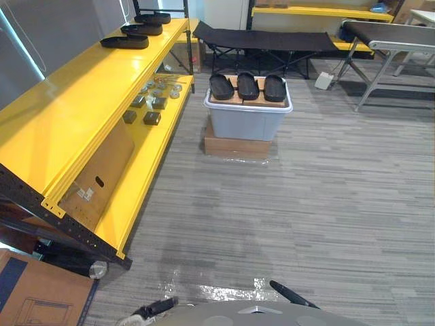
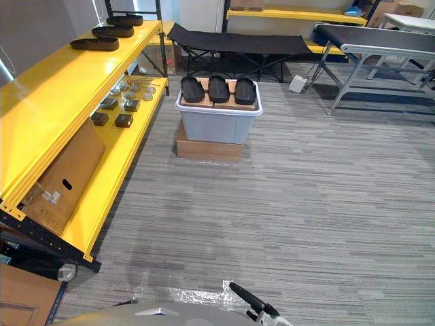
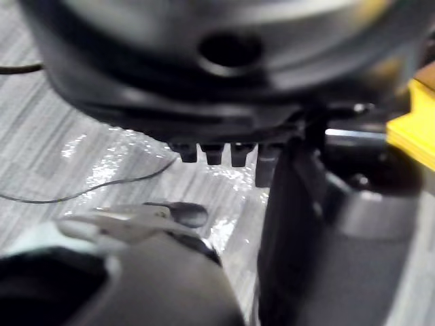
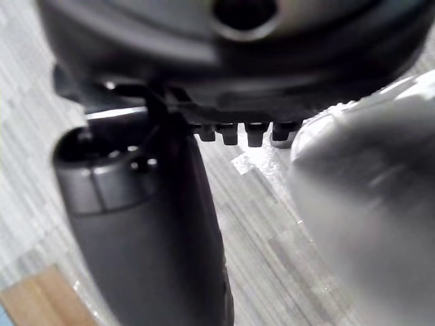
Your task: Walk over and take three plastic housings, then place them on the shelf
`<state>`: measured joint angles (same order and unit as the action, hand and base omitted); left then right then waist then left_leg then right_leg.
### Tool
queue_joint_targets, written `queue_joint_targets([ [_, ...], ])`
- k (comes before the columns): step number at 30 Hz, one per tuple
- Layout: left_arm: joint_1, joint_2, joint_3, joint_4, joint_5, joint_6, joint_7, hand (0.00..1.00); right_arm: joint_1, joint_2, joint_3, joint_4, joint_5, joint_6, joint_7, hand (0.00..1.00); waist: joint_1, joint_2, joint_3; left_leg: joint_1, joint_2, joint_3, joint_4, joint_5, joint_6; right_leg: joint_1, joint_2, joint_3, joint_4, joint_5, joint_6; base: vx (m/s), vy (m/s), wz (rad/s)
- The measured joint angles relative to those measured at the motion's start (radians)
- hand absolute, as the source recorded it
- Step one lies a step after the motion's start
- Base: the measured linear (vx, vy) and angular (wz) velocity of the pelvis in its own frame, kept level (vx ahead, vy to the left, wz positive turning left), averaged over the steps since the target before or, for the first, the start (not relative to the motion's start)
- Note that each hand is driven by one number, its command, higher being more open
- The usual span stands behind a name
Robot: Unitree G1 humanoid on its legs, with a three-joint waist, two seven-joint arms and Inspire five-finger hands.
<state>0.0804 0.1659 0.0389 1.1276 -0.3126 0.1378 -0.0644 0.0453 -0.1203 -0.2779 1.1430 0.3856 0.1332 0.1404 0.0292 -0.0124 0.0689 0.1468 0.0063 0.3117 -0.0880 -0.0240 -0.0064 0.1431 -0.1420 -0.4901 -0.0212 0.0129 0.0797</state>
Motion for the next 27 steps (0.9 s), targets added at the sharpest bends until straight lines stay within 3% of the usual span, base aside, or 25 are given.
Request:
queue_joint_targets([
  [2,-0.041,0.007,-0.054,-0.044,-0.047,-0.024,-0.012,1.0,-0.058,0.008,0.066,-0.022,-0.001,-0.054,0.002,1.0,-0.004,-0.004,0.003,-0.002,-0.005,0.002,0.0,0.0,0.0,-0.002,-0.004,0.001,-0.002,0.002,0.004,0.01,0.043,-0.01],
  [8,-0.141,-0.031,-0.113,-0.128,-0.133,-0.057,-0.052,1.0,-0.16,0.01,0.138,-0.08,-0.016,-0.123,0.014,1.0,-0.009,-0.006,0.006,-0.001,-0.014,0.016,0.003,0.002,0.004,0.003,-0.007,0.006,-0.028,0.013,0.015,0.04,0.029,-0.03],
  [18,-0.146,-0.031,-0.121,-0.128,-0.162,-0.056,-0.046,1.0,-0.164,0.007,0.201,-0.081,-0.016,-0.125,0.005,1.0,-0.034,-0.008,0.011,0.025,-0.014,0.04,0.005,-0.026,-0.041,0.019,-0.01,0.009,-0.032,0.021,0.028,0.04,0.017,-0.06],
  [27,-0.102,-0.032,-0.121,-0.13,-0.192,-0.067,-0.046,1.0,-0.127,0.014,0.21,-0.08,-0.016,-0.137,0.006,1.0,-0.033,-0.012,0.014,0.023,-0.013,0.04,0.043,-0.04,-0.049,0.02,-0.02,0.008,-0.01,0.025,0.034,-0.02,0.005,-0.01],
])
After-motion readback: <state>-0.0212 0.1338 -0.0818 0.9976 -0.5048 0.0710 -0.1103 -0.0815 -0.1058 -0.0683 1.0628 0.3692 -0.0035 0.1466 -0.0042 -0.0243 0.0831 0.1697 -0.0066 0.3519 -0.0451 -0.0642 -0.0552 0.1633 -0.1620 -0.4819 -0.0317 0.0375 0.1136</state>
